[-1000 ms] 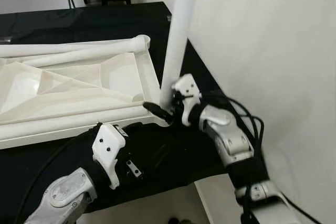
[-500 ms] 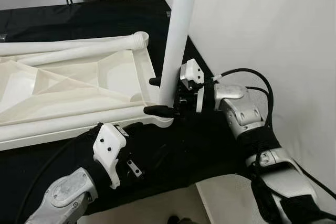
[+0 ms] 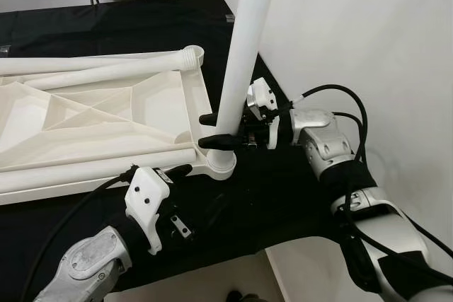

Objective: Building children table

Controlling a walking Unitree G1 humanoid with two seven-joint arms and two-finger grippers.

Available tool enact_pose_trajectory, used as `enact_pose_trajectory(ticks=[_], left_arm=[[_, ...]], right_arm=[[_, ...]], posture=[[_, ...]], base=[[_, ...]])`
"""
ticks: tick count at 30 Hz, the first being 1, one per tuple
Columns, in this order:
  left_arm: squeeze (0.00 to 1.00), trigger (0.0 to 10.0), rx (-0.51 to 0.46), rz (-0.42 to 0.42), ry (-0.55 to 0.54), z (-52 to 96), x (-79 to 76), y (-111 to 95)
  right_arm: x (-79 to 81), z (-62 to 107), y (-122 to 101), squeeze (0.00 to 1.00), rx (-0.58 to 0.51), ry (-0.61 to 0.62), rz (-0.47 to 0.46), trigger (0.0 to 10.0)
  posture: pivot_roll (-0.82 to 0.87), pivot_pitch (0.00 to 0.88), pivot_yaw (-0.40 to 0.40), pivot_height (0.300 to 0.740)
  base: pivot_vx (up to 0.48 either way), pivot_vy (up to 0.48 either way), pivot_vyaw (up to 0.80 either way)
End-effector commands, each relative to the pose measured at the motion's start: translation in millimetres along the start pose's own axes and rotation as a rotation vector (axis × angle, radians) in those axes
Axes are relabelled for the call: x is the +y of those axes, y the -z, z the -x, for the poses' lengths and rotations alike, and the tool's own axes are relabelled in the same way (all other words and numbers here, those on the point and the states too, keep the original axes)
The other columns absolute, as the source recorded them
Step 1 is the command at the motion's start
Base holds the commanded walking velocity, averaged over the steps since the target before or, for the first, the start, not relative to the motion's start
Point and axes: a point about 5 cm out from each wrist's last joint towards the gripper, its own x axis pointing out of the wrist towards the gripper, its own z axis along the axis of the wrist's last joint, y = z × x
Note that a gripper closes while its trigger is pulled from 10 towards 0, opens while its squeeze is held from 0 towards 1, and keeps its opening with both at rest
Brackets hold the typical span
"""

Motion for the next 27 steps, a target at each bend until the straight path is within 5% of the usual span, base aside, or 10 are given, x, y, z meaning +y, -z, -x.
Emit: enact_pose_trajectory(ticks=[1,4,6,15,16,18,20,25,26,27], left_arm=[[0.0,10.0,0.014,0.002,-0.003,3.8,-0.7,2],[0.0,10.0,0.017,0.001,-0.004,4.7,0.0,2],[0.0,10.0,0.016,-0.002,0.004,4.8,0.1,0],[0.0,10.0,0.017,0.022,0.035,1.1,-6.1,4],[0.0,10.0,0.019,0.021,0.028,2.3,-5.8,4],[0.0,10.0,0.021,0.018,0.021,3.3,-5.0,5],[0.0,10.0,0.021,0.014,0.01,3.9,-2.8,5],[0.0,10.0,0.016,0.017,0.019,1.9,-3.5,4],[0.0,10.0,0.014,0.02,0.024,0.9,-5.1,4],[0.0,10.0,0.014,0.02,0.024,0.9,-5.1,4]], right_arm=[[7.7,9.2,35,0.0,0.131,0.155,-0.063,0.0],[9.6,10.6,54,0.0,0.246,0.349,-0.114,0.0],[52.0,0.7,76,0.0,0.32,0.681,-0.232,0.0],[54.9,-4.6,75,0.0,0.333,0.761,-0.185,0.0],[53.9,-6.1,73,0.0,0.328,0.749,-0.182,7.9],[51.3,-6.3,71,0.09,0.325,0.749,-0.179,10.0],[47.9,-9.3,62,1.0,0.283,0.71,-0.187,10.0],[34.9,-13.3,35,1.0,0.166,0.64,-0.131,10.0],[29.6,-13.3,24,0.0,0.108,0.527,-0.096,10.0],[29.6,-13.3,24,0.0,0.108,0.527,-0.096,10.0]], posture=[[0.11,0.215,-0.116,0.74],[0.12,0.21,-0.123,0.74],[0.13,0.231,-0.102,0.74],[0.11,0.209,-0.105,0.74],[0.11,0.206,-0.105,0.74],[0.12,0.204,-0.107,0.74],[0.12,0.197,-0.102,0.74],[0.11,0.193,-0.099,0.74],[0.11,0.196,-0.101,0.74],[0.11,0.196,-0.101,0.74]], base=[[0.0,0.0,0.0],[0.0,0.0,0.0],[0.0,0.0,0.0],[0.0,0.0,0.0],[0.0,0.0,0.0],[0.0,0.0,0.0],[0.0,0.0,0.0],[0.0,0.0,0.0],[0.0,0.0,0.0],[0.0,0.0,0.0]])
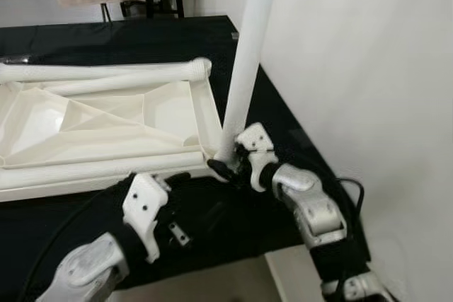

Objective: Building children table

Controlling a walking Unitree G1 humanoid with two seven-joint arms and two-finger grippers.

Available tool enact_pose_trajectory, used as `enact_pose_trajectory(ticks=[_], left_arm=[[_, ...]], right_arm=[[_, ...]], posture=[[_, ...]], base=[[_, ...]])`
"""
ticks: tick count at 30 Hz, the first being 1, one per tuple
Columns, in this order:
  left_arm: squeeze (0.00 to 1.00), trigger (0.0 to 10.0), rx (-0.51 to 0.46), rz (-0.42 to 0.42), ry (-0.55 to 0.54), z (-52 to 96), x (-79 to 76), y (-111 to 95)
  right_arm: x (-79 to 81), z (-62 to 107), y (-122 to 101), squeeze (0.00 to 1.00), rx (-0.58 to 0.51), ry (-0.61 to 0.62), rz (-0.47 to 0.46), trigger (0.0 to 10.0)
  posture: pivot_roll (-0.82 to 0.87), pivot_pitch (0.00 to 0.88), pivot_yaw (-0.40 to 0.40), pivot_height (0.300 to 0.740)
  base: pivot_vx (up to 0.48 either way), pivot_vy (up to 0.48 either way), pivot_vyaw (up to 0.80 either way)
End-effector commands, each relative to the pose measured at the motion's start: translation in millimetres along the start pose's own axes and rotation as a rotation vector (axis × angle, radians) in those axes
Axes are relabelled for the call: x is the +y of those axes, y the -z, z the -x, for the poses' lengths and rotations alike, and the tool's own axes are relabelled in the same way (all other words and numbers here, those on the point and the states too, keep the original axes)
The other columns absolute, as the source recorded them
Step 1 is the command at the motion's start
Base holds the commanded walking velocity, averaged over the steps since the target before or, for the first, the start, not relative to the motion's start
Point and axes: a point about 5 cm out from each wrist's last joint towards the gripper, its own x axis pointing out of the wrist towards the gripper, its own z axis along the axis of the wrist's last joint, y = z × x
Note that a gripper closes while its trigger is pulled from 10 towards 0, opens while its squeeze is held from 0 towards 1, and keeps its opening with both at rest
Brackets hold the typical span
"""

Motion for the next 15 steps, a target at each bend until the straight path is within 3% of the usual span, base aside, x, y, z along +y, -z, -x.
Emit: enact_pose_trajectory(ticks=[1,4,7,12,13,14,15], left_arm=[[0.0,10.0,0.01,0.016,0.014,-1.1,-4.2,4],[0.0,10.0,0.01,0.015,0.014,-1.3,-4.5,4],[0.0,10.0,0.007,0.007,0.001,-0.5,-2.3,3],[0.0,10.0,0.007,0.007,-0.001,-0.4,-2.0,2],[0.0,10.0,0.007,0.007,-0.001,-0.4,-1.9,2],[0.0,10.0,0.008,0.006,-0.001,-0.4,-1.8,2],[0.0,10.0,0.008,0.005,-0.001,-0.5,-1.8,2]], right_arm=[[-3.3,0.1,-24,0.0,-0.122,-0.147,0.055,10.0],[-6.1,1.5,-31,0.0,-0.144,-0.229,0.112,10.0],[-16.1,4.2,-41,0.0,-0.153,-0.399,0.187,10.0],[-25.4,2.7,-45,0.0,-0.133,-0.452,0.193,10.0],[-28.3,2.5,-47,0.0,-0.131,-0.47,0.187,6.9],[-30.3,2.5,-48,0.0,-0.125,-0.491,0.179,0.0],[-31.6,2.8,-48,0.0,-0.116,-0.513,0.179,0.0]], posture=[[0.11,0.196,-0.101,0.74],[0.12,0.197,-0.102,0.74],[0.12,0.201,-0.107,0.74],[0.12,0.204,-0.105,0.74],[0.12,0.205,-0.105,0.74],[0.12,0.207,-0.105,0.74],[0.12,0.207,-0.105,0.74]], base=[[0.0,0.0,0.0],[0.0,0.0,0.0],[0.0,0.0,0.0],[0.0,0.0,0.0],[0.0,0.0,0.0],[0.0,0.0,0.0],[0.0,0.0,0.0]])
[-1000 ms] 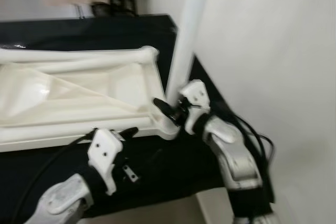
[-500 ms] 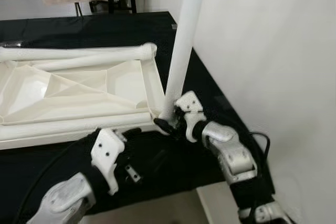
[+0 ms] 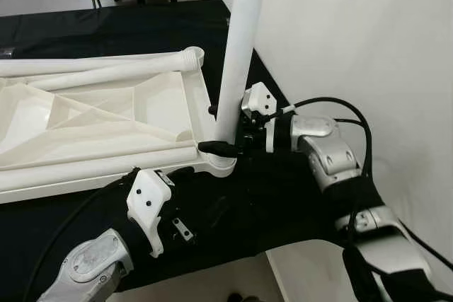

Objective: Building children table

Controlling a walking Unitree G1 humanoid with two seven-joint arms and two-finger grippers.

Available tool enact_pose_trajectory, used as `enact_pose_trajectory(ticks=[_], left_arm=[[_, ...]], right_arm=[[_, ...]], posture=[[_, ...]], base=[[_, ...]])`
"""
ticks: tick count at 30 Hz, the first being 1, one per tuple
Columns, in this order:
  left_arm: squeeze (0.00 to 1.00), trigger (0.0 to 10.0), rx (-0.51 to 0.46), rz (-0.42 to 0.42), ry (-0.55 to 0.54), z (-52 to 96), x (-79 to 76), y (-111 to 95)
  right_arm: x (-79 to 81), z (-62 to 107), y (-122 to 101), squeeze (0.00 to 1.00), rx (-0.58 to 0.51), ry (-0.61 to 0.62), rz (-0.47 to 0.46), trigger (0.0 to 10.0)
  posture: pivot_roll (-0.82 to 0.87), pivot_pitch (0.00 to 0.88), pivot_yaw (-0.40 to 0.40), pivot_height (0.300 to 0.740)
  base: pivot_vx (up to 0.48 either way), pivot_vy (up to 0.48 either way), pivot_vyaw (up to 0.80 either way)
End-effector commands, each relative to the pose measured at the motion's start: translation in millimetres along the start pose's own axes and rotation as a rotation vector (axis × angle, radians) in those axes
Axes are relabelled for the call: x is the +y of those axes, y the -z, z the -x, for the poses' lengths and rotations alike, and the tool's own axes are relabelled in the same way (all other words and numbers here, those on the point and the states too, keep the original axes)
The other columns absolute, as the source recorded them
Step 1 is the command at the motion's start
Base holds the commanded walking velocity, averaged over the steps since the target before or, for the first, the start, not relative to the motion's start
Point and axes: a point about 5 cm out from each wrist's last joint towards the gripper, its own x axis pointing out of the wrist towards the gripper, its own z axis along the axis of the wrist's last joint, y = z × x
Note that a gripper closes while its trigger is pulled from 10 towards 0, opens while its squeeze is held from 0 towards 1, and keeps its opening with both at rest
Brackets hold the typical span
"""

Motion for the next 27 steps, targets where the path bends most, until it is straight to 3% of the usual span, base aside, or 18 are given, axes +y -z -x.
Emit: enact_pose_trajectory(ticks=[1,11,19,21,22,23,24,25,27], left_arm=[[0.0,10.0,0.012,0.005,0.0,1.1,-0.7,3],[0.0,10.0,0.013,0.004,0.001,0.6,-1.3,2],[0.0,10.0,0.012,0.005,-0.002,1.3,-0.8,2],[0.0,10.0,0.016,0.004,0.002,2.2,0.1,3],[0.0,10.0,0.017,0.004,0.007,2.0,-0.2,2],[0.0,10.0,0.017,0.004,0.007,2.0,-0.2,2],[0.0,10.0,0.019,0.004,0.01,2.1,0.2,3],[0.0,10.0,0.018,0.009,0.012,2.3,0.2,3],[0.0,10.0,0.017,0.012,0.015,1.5,-0.4,3]], right_arm=[[-0.4,0.8,-1,0.0,-0.015,-0.03,0.002,0.0],[-2.2,3.0,5,0.0,-0.04,-0.088,-0.016,0.0],[-5.9,6.5,13,0.0,-0.047,0.01,-0.048,0.0],[-9.6,2.6,42,0.0,0.055,0.567,-0.12,0.0],[15.7,-7.2,55,0.0,0.084,0.658,-0.172,0.0],[15.7,-7.2,55,0.0,0.084,0.658,-0.172,0.0],[34.9,-11.7,62,0.0,0.111,0.733,-0.217,0.0],[51.0,-18.5,62,0.0,0.108,0.713,-0.214,0.0],[55.8,-20.8,60,0.0,0.109,0.699,-0.195,0.0]], posture=[[0.12,0.207,-0.105,0.74],[0.11,0.211,-0.108,0.74],[0.1,0.212,-0.109,0.74],[0.08,0.212,-0.11,0.74],[0.09,0.222,-0.104,0.74],[0.09,0.222,-0.104,0.74],[0.09,0.225,-0.091,0.74],[0.08,0.22,-0.089,0.74],[0.08,0.214,-0.081,0.74]], base=[[0.0,0.0,0.0],[0.0,0.0,0.0],[0.0,0.0,0.0],[0.0,0.0,0.0],[0.0,0.0,0.0],[0.0,0.0,0.0],[0.0,0.0,0.0],[0.0,0.0,0.0],[0.0,0.0,0.0]])
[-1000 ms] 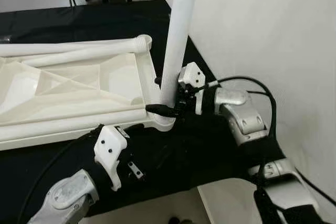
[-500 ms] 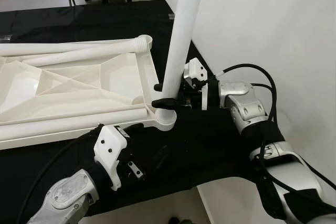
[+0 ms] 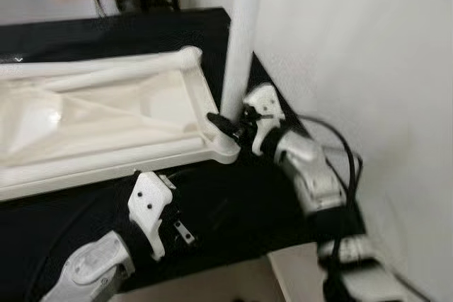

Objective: Building children table

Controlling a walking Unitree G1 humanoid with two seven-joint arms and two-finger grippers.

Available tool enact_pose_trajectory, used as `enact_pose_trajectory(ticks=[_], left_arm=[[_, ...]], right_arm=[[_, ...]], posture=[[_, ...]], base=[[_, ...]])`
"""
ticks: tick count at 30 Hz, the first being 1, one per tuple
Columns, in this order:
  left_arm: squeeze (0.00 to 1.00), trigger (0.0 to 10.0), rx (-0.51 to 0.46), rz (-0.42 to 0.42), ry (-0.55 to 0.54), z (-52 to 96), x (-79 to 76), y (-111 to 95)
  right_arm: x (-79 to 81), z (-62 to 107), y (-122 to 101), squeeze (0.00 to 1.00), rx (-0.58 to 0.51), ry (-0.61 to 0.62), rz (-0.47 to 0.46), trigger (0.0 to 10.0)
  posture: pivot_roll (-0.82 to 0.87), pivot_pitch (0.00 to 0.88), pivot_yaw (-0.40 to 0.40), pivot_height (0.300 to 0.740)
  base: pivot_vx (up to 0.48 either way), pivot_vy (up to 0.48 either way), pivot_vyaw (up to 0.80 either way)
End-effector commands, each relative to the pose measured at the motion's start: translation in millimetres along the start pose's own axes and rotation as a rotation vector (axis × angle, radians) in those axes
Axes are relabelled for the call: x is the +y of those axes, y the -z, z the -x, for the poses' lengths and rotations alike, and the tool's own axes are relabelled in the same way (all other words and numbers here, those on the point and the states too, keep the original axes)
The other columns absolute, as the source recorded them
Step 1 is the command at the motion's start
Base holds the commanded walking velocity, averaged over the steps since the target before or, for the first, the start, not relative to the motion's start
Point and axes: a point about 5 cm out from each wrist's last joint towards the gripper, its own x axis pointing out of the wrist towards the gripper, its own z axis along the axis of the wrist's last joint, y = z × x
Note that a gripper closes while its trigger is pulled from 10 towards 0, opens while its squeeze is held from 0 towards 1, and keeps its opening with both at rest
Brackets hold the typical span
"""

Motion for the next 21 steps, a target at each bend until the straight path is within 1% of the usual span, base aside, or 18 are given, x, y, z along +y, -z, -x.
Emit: enact_pose_trajectory(ticks=[1,3,4,5,7,8,9,10,11,12,13,14,15,16,17,18,20,21], left_arm=[[0.0,10.0,0.014,0.014,0.027,-1.6,-2.7,3],[0.0,10.0,0.013,0.015,0.033,-2.9,-3.5,4],[0.0,10.0,0.009,0.017,0.038,-4.3,-4.6,3],[0.0,10.0,0.007,0.017,0.036,-4.1,-4.8,3],[0.0,10.0,0.006,0.017,0.033,-3.6,-4.8,4],[0.0,10.0,0.009,0.011,0.02,-2.2,-2.9,4],[0.0,10.0,0.011,0.005,0.011,-1.2,-1.4,4],[0.0,10.0,0.01,0.002,0.005,-0.8,0.2,3],[0.0,10.0,0.01,0.002,0.005,-0.8,0.2,3],[0.0,10.0,0.008,0.001,0.003,-0.8,1.2,2],[0.0,10.0,0.006,0.001,0.004,-1.1,1.4,2],[0.0,10.0,0.006,0.001,0.004,-1.1,1.4,2],[0.0,10.0,0.004,0.003,0.008,-1.9,0.8,2],[0.0,10.0,0.004,0.006,0.014,-2.9,-0.5,2],[0.0,10.0,0.004,0.006,0.014,-2.9,-0.5,2],[0.0,10.0,0.004,0.009,0.019,-3.5,-1.4,3],[0.0,10.0,0.003,0.008,0.02,-4.2,-2.4,3],[0.0,10.0,0.003,0.007,0.019,-4.2,-2.3,3]], right_arm=[[7.7,3.0,33,0.0,0.191,-0.036,0.034,0.0],[5.7,0.8,32,0.0,0.19,-0.046,0.037,0.0],[2.2,-2.0,31,0.0,0.19,-0.056,0.034,0.0],[-1.0,-5.3,29,0.0,0.191,-0.065,0.048,8.9],[-3.1,-7.3,27,0.0,0.192,-0.07,0.061,8.9],[-5.3,-10.5,23,0.0,0.183,-0.099,0.072,10.0],[-6.3,-12.4,21,0.0,0.177,-0.117,0.079,10.0],[-7.2,-14.9,16,0.88,0.163,-0.155,0.073,10.0],[-7.2,-14.9,16,0.88,0.163,-0.155,0.073,10.0],[-6.1,-16.1,11,1.0,0.151,-0.187,0.066,10.0],[-3.5,-16.1,5,1.0,0.138,-0.212,0.063,10.0],[-3.5,-16.1,5,1.0,0.138,-0.212,0.063,10.0],[-0.6,-17.9,-5,1.0,0.096,-0.275,0.072,10.0],[2.8,-18.9,-15,0.71,0.047,-0.381,0.09,10.0],[2.8,-18.9,-15,0.71,0.047,-0.381,0.09,10.0],[4.6,-19.2,-22,0.0,0.014,-0.456,0.106,10.0],[3.7,-19.3,-31,0.0,-0.028,-0.623,0.128,10.0],[3.3,-19.1,-33,0.0,-0.036,-0.674,0.137,10.0]], posture=[[0.08,0.212,-0.09,0.74],[0.08,0.212,-0.09,0.74],[0.07,0.211,-0.101,0.74],[0.07,0.21,-0.106,0.74],[0.07,0.21,-0.106,0.74],[0.08,0.209,-0.107,0.74],[0.08,0.209,-0.107,0.74],[0.08,0.208,-0.105,0.74],[0.08,0.208,-0.105,0.74],[0.08,0.207,-0.103,0.74],[0.08,0.207,-0.103,0.74],[0.08,0.207,-0.103,0.74],[0.08,0.207,-0.104,0.74],[0.08,0.207,-0.101,0.74],[0.08,0.207,-0.101,0.74],[0.08,0.207,-0.101,0.74],[0.09,0.206,-0.103,0.74],[0.09,0.206,-0.103,0.74]], base=[[0.0,0.0,0.0],[0.0,0.0,0.0],[0.0,0.0,0.0],[0.0,0.0,0.0],[0.0,0.0,0.0],[0.0,0.0,0.0],[0.0,0.0,0.0],[0.0,0.0,0.0],[0.0,0.0,0.0],[0.0,0.0,0.0],[0.0,0.0,0.0],[0.0,0.0,0.0],[0.0,0.0,0.0],[0.0,0.0,0.0],[0.0,0.0,0.0],[0.0,0.0,0.0],[0.0,0.0,0.0],[0.0,0.0,0.0]])
